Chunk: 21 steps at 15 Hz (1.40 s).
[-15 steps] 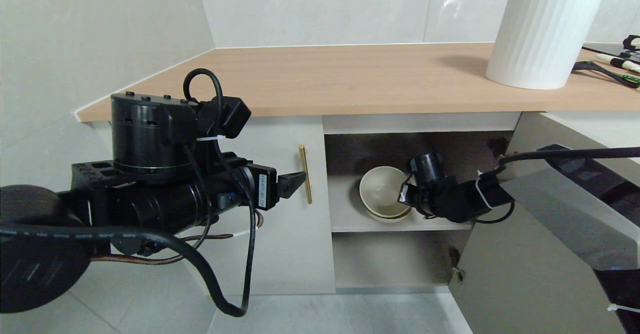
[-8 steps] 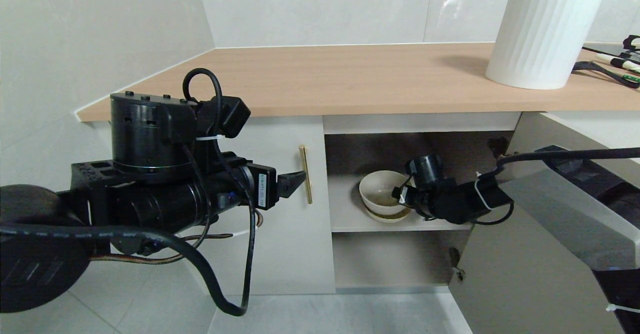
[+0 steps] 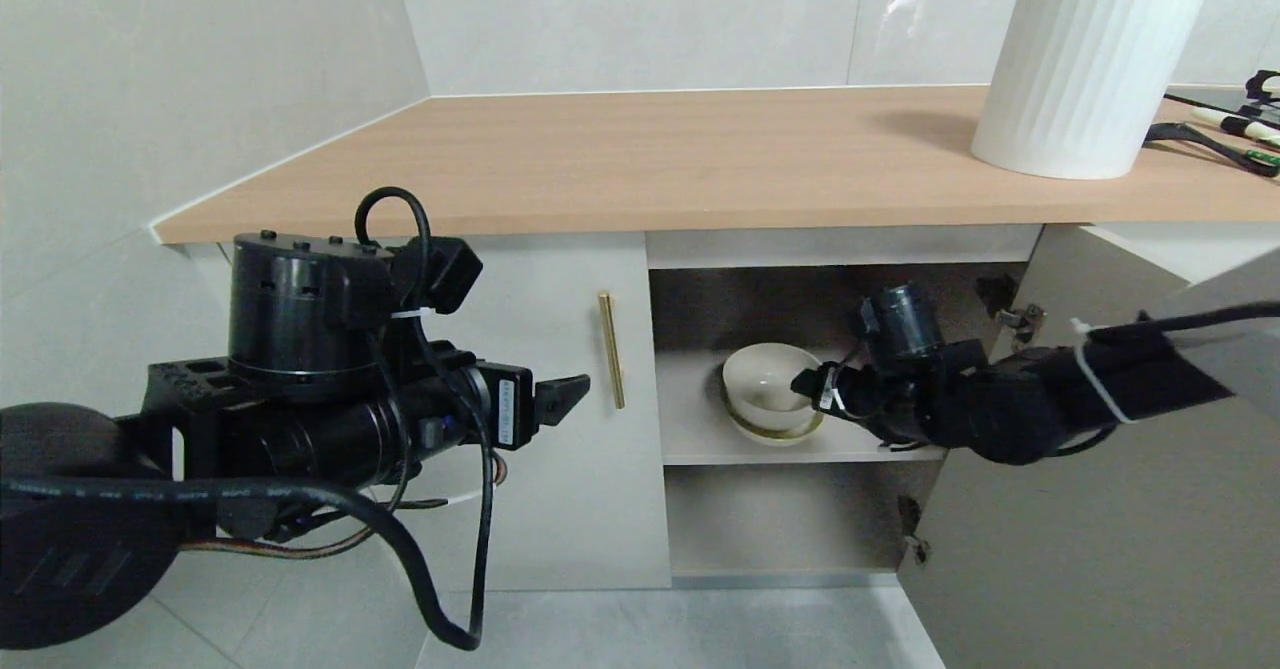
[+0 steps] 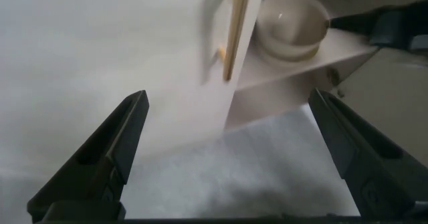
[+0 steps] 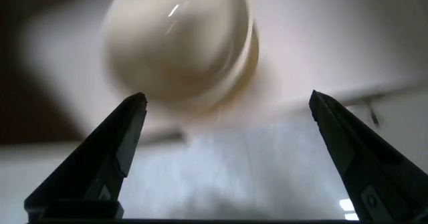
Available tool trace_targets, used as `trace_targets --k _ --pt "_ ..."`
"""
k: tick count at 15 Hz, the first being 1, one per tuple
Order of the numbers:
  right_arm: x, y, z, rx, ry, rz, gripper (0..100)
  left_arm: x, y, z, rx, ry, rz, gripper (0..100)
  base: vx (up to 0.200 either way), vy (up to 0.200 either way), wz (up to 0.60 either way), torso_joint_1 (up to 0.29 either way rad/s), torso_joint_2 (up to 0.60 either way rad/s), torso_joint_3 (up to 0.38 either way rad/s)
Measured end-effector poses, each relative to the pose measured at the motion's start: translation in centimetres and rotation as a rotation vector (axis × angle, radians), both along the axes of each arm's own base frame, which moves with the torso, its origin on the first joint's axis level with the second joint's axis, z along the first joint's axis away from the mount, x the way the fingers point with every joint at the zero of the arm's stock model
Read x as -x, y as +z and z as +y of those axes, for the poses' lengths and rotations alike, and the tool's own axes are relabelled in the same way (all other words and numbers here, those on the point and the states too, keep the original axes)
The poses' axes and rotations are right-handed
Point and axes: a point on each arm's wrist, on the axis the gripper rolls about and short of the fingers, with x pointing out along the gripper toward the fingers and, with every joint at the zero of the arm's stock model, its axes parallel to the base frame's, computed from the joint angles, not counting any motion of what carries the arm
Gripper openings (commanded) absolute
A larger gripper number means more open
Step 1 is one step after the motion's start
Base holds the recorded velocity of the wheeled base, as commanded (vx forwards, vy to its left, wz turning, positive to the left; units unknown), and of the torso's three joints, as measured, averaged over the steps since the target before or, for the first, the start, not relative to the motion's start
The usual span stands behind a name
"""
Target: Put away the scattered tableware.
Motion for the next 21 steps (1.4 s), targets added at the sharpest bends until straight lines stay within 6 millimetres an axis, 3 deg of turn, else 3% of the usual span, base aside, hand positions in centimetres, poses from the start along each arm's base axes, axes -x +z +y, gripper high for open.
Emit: trace_targets --k 2,4,8,12,19,21 --pt "4.6 0.8 -1.1 -0.005 0.069 0.049 100 1.3 -0.6 0.8 -0.006 0.007 0.021 100 0.000 0.000 0.00 0.000 0.00 0.000" --pt "7.9 0.5 -2.4 -0.002 0.113 0.104 100 2.7 -1.1 1.7 -0.010 0.011 0.034 100 -0.100 0.000 0.00 -0.004 0.00 0.004" --pt "11.6 -0.8 -3.7 0.051 0.138 0.159 100 4.7 -1.0 2.8 0.002 0.016 0.026 100 -0.200 0.000 0.00 0.004 0.00 0.006" --pt "13.0 -0.1 -3.8 0.064 0.172 0.128 100 5.5 -0.6 3.3 0.013 0.013 0.006 100 -0.200 0.000 0.00 -0.002 0.01 0.001" --pt "13.5 0.8 -4.0 0.045 0.174 0.096 100 5.7 -0.5 3.3 0.017 0.012 0.001 100 -0.200 0.000 0.00 -0.002 0.00 0.002" --pt "13.7 0.6 -4.2 0.050 0.174 0.106 100 5.9 -0.8 3.4 0.011 0.011 0.011 100 0.000 0.000 0.00 0.000 0.00 0.000"
